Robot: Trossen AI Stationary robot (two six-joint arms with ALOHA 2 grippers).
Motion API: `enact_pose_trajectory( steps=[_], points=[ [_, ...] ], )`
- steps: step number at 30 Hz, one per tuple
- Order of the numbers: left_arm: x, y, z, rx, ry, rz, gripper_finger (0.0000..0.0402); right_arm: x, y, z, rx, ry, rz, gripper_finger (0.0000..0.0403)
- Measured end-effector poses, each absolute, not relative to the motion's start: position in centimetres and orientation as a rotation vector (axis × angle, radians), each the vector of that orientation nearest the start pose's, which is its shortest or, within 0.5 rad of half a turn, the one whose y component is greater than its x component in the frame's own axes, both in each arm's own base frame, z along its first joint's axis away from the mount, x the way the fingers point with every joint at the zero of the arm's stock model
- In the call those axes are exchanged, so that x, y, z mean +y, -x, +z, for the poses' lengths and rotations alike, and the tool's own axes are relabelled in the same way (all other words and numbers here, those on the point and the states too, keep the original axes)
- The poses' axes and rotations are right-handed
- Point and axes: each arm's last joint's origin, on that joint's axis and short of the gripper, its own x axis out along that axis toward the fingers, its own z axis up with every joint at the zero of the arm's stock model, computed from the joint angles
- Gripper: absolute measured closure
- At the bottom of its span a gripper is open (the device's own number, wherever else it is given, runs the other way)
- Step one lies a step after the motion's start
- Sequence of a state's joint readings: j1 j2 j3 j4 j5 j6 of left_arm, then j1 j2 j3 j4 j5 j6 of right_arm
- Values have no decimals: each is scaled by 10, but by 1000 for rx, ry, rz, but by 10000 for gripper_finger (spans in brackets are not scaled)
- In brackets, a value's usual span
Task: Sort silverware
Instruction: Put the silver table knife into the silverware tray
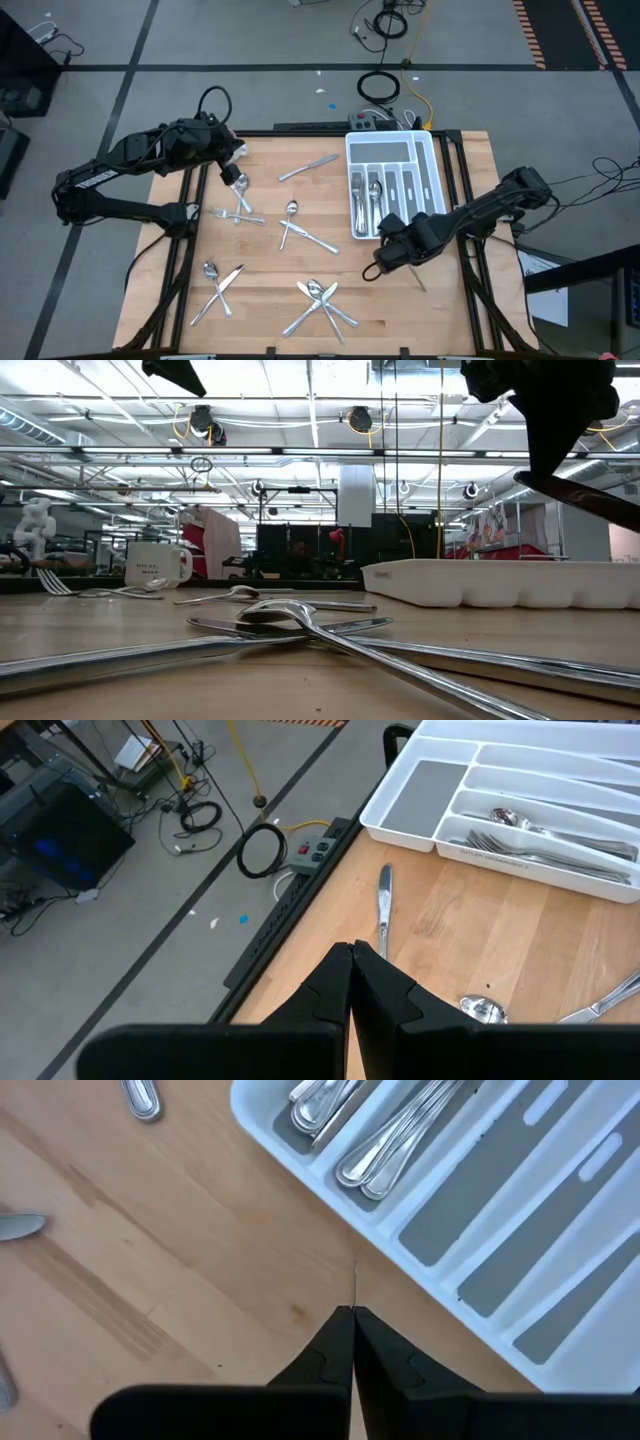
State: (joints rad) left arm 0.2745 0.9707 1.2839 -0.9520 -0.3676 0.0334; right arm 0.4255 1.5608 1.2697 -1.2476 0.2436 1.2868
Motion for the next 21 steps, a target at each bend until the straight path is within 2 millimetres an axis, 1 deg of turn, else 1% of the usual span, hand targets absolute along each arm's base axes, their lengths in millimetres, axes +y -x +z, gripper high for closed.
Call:
enact_pose_trajectory(
  steps=[3, 8, 11, 21],
  points=[
    [54, -153, 397, 659, -61, 609, 388, 105, -248, 265, 1220, -563, -757, 403],
    [54, -153, 397, 659, -61, 609, 388, 98, -241, 280, 1103, -589, -765, 403],
    [54, -153, 397, 660, -61, 609, 388, 92, -234, 291, 1053, -601, -766, 403],
    [54, -153, 397, 659, -61, 609, 388, 68, -213, 318, 971, -626, -756, 403]
  ],
)
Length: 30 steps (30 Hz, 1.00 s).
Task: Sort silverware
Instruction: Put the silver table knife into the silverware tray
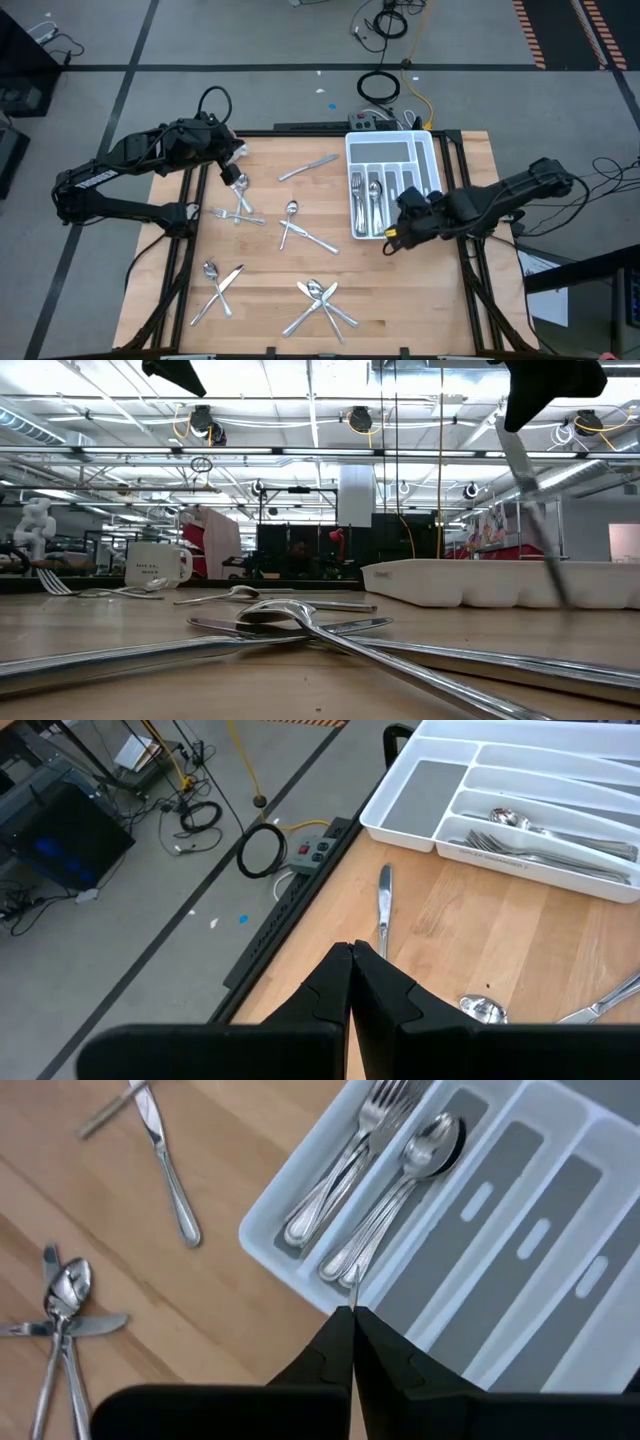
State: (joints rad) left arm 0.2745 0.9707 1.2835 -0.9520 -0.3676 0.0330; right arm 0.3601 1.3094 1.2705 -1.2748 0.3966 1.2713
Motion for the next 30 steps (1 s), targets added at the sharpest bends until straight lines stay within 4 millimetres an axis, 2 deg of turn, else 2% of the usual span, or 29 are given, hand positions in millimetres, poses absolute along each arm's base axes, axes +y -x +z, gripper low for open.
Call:
enact_pose_trajectory(
  steps=[10, 30],
  points=[
    [54, -153, 397, 660, -61, 609, 388, 43, -197, 334, 921, -590, -753, 403],
    [54, -153, 397, 660, -63, 615, 388, 1, -188, 343, 968, -519, -741, 403]
  ],
)
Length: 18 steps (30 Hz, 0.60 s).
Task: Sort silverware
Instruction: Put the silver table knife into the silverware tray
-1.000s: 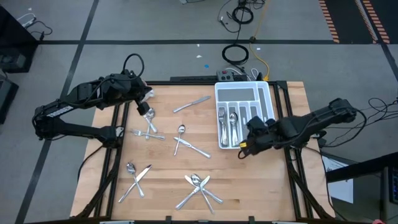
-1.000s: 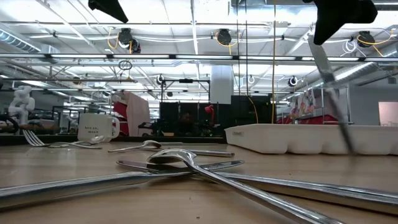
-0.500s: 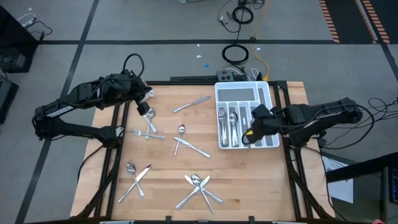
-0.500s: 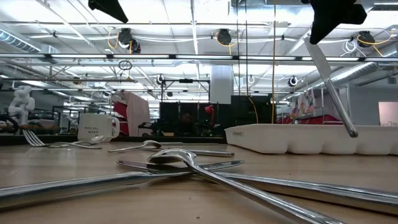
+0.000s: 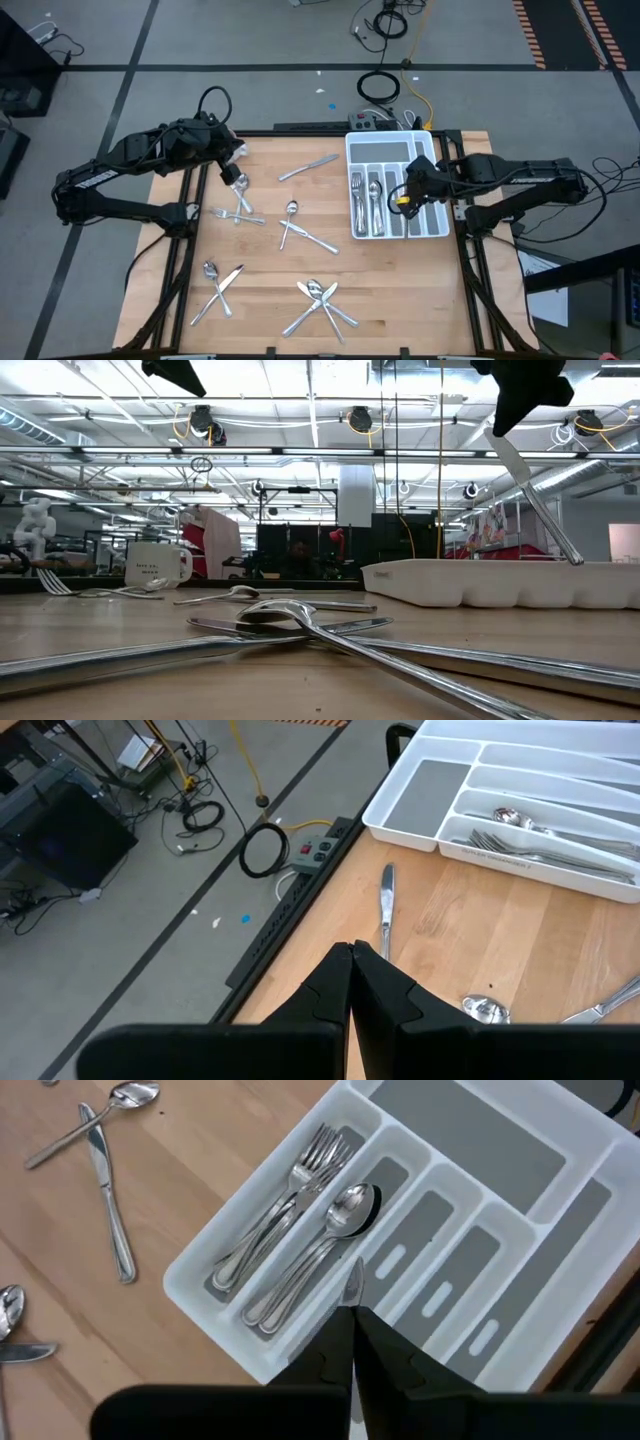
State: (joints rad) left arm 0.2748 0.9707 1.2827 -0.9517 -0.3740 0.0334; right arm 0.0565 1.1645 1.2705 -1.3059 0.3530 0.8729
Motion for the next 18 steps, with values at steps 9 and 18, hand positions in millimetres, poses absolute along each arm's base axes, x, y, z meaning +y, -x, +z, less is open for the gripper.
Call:
enact_pose_trajectory(
  steps=[9, 18],
  points=[
    [54, -153, 397, 660, -63, 615, 388, -7, -192, 345, 958, -513, -699, 403],
    [54, -154, 396, 665, -63, 615, 388, -17, -192, 345, 970, -507, -693, 403]
  ],
)
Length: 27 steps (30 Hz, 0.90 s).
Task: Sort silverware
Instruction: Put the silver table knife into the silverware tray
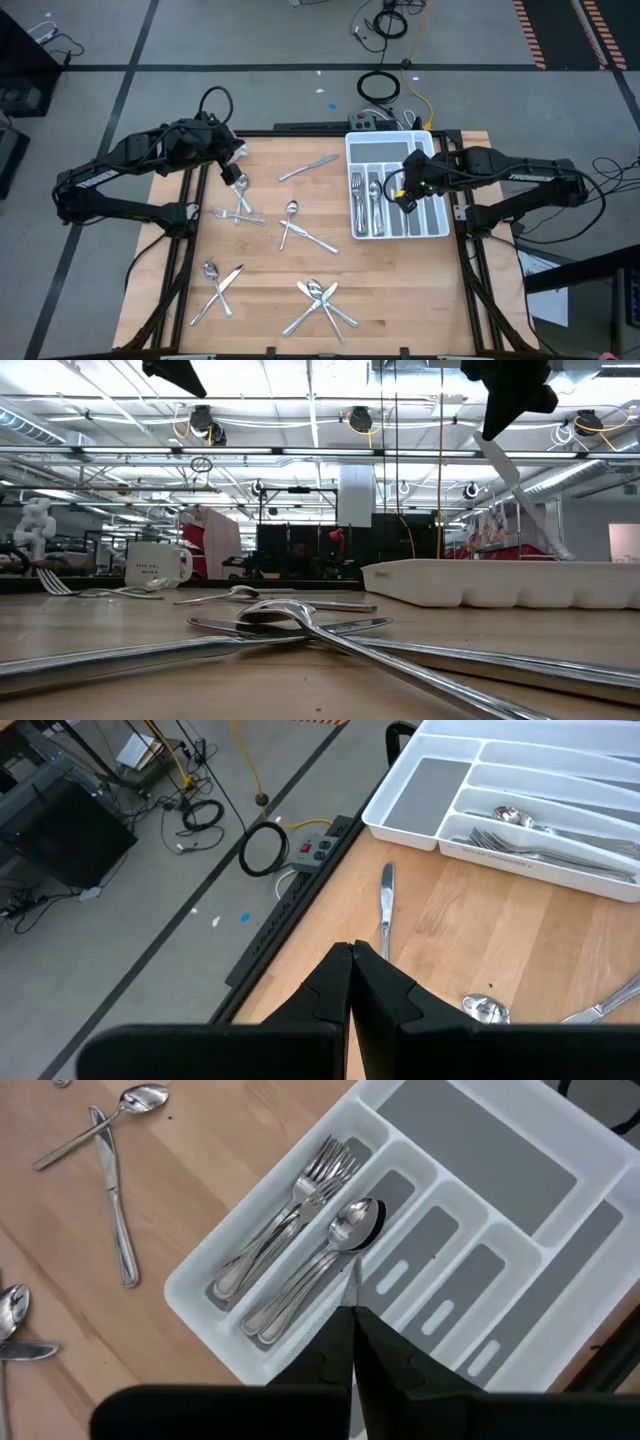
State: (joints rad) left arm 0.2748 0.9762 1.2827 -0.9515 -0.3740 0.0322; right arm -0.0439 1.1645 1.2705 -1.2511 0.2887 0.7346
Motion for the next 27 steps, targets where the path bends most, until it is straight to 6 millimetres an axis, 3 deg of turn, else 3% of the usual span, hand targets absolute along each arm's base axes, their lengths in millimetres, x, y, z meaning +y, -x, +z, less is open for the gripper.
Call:
enact_pose_trajectory(
  steps=[18, 23, 27],
  points=[
    [58, -166, 390, 707, -65, 611, 388, -22, -193, 344, 956, -475, -707, 403],
    [58, -168, 389, 717, -65, 610, 388, -32, -191, 327, 972, -463, -826, 389],
    [59, -169, 389, 711, -65, 610, 388, -50, -196, 299, 938, -514, -897, 348]
  ],
)
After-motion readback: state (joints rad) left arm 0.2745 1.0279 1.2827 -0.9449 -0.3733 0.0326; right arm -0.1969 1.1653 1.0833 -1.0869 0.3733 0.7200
